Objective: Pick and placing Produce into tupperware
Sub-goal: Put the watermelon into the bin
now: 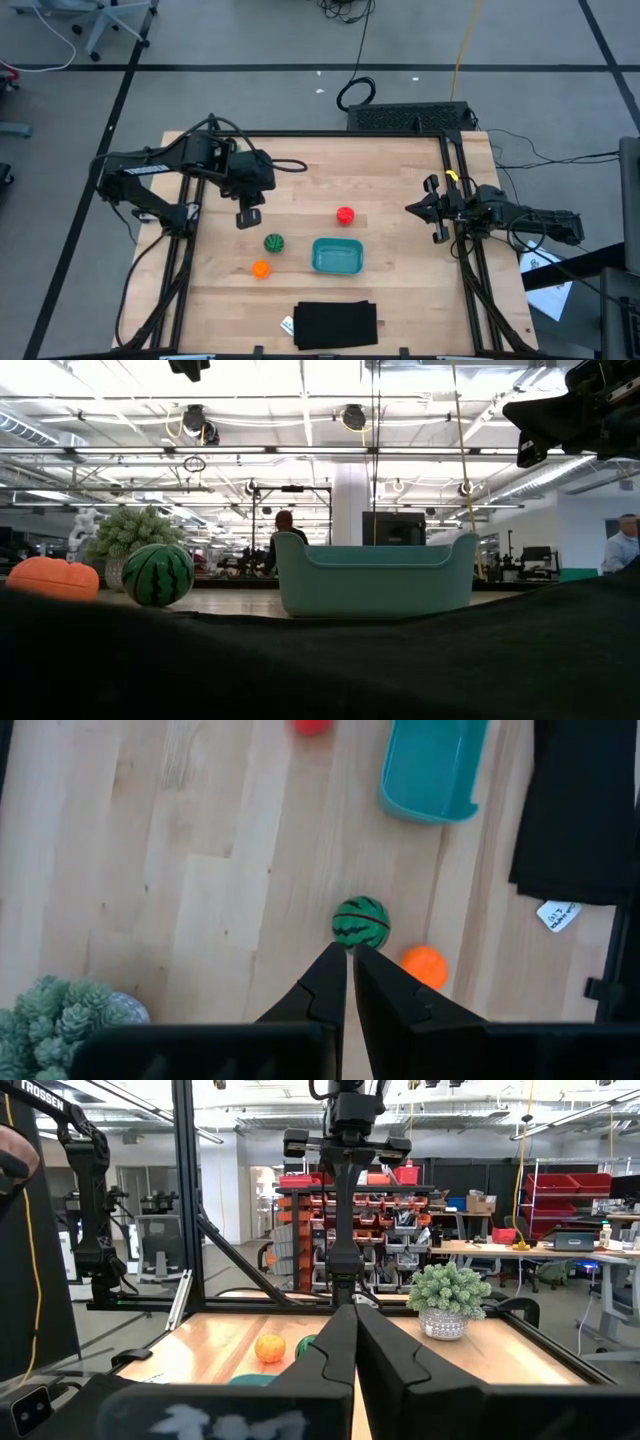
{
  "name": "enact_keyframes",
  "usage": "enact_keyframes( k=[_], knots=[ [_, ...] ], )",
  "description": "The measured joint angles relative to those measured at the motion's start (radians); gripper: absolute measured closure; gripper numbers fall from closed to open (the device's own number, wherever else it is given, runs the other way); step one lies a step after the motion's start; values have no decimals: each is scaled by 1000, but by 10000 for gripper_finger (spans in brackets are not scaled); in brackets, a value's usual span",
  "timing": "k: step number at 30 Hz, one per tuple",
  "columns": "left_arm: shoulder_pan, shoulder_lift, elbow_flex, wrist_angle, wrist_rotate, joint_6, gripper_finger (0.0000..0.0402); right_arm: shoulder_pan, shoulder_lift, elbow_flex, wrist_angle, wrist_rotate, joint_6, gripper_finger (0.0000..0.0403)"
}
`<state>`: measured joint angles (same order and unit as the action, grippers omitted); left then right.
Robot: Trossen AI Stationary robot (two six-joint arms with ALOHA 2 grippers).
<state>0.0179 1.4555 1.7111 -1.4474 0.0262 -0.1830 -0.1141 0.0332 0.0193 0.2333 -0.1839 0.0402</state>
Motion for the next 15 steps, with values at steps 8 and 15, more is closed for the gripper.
enact_keyframes(
  k=[8,15],
  knots=[
    [-22,0,0,1,25,-12,292,0,0,0,0,0,0,403],
    [-39,0,-1,8,25,-14,136,0,0,0,0,0,12,403]
  ],
)
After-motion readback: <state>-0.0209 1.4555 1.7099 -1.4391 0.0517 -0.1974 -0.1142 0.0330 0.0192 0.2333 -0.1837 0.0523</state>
